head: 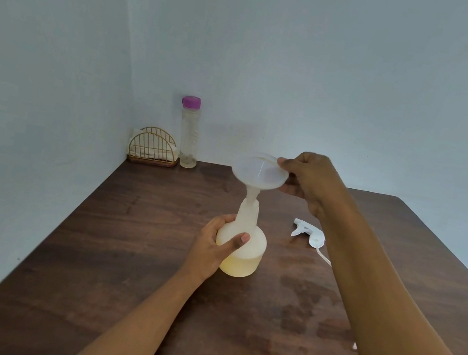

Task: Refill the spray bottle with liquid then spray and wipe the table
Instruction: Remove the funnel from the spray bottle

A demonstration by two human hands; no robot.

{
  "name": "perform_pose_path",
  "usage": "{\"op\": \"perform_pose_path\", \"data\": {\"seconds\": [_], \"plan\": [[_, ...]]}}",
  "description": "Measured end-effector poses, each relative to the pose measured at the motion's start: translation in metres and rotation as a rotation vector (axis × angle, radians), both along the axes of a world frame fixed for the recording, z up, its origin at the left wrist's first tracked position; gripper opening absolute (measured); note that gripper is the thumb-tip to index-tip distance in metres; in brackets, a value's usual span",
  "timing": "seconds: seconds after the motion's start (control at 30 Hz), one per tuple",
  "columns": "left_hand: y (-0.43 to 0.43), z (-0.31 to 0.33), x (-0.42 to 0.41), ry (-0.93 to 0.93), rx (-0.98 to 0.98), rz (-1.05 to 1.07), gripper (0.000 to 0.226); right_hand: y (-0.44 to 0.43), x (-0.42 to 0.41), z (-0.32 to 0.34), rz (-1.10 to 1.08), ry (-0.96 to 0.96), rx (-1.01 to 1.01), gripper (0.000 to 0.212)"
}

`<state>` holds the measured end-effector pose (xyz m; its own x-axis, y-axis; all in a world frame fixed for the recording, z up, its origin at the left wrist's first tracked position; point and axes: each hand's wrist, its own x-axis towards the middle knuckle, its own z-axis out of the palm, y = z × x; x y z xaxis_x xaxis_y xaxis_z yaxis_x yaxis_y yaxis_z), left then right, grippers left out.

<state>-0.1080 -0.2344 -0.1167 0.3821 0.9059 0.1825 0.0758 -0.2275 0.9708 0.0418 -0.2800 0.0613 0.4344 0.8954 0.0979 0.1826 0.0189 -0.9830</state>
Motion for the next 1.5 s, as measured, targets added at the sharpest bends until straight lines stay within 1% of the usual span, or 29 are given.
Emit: {"op": "perform_pose_path", "data": {"seconds": [0.1, 0.17, 0.27, 0.37, 0.5, 0.6, 0.7, 0.8, 0.9, 0.97, 1.03, 1.17, 1.2, 1.27, 1.3, 1.33, 1.37, 1.43, 1.5], "plan": [[-0.001, 0.0, 0.0, -0.011, -0.007, 0.007, 0.083, -0.002, 0.006, 0.011, 0.003, 0.103, 0.083, 0.031], [-0.001, 0.001, 0.0, -0.012, -0.013, 0.008, 0.085, -0.003, 0.007, 0.01, 0.02, 0.162, 0.092, 0.032], [-0.001, 0.002, 0.001, 0.002, -0.014, -0.002, 0.089, -0.002, 0.005, 0.0, -0.013, 0.055, 0.019, 0.031], [0.0, 0.002, 0.001, 0.008, -0.018, 0.001, 0.089, 0.0, 0.008, -0.001, 0.003, 0.165, 0.04, 0.031], [-0.003, 0.004, -0.001, -0.002, -0.012, -0.004, 0.08, -0.002, 0.014, 0.001, -0.014, 0.165, 0.04, 0.031], [-0.004, 0.006, -0.001, -0.009, -0.02, -0.001, 0.079, -0.003, 0.016, 0.001, 0.035, 0.26, 0.063, 0.031], [-0.005, 0.007, -0.001, -0.003, -0.021, -0.002, 0.079, -0.005, 0.017, -0.001, 0.016, 0.257, 0.033, 0.032], [-0.005, 0.007, -0.002, -0.01, -0.023, -0.008, 0.074, -0.007, 0.02, -0.003, 0.037, 0.378, 0.077, 0.029], [-0.005, 0.007, -0.002, 0.002, -0.027, -0.015, 0.078, -0.009, 0.019, -0.007, 0.035, 0.355, 0.039, 0.027], [-0.004, 0.008, -0.003, 0.006, -0.033, -0.023, 0.077, -0.009, 0.018, -0.009, 0.029, 0.382, 0.028, 0.022], [-0.004, 0.01, -0.003, 0.005, -0.043, -0.026, 0.075, -0.011, 0.017, -0.004, 0.03, 0.422, 0.047, 0.017], [-0.004, 0.017, -0.007, -0.015, -0.088, -0.078, 0.07, -0.014, 0.001, 0.011, 0.066, 0.403, 0.075, 0.013], [-0.004, 0.02, -0.011, -0.035, -0.096, -0.091, 0.071, -0.014, -0.006, 0.014, 0.089, 0.394, 0.076, 0.012], [0.0, 0.029, -0.026, -0.085, -0.112, -0.043, 0.079, -0.014, -0.023, 0.021, 0.132, 0.33, 0.07, 0.014], [0.003, 0.034, -0.036, -0.111, -0.117, 0.015, 0.079, -0.014, -0.031, 0.025, 0.141, 0.259, 0.063, 0.017], [0.008, 0.038, -0.05, -0.13, -0.118, 0.09, 0.073, -0.013, -0.041, 0.027, 0.142, 0.166, 0.055, 0.02], [0.013, 0.042, -0.065, -0.127, -0.113, 0.179, 0.062, -0.011, -0.052, 0.029, 0.135, 0.053, 0.048, 0.023], [0.024, 0.044, -0.101, -0.041, -0.081, 0.383, 0.04, -0.002, -0.074, 0.027, 0.12, -0.243, 0.034, 0.024], [0.035, 0.036, -0.136, 0.1, -0.065, 0.543, 0.031, 0.007, -0.099, 0.019, 0.174, -0.585, -0.029, 0.018]]}}
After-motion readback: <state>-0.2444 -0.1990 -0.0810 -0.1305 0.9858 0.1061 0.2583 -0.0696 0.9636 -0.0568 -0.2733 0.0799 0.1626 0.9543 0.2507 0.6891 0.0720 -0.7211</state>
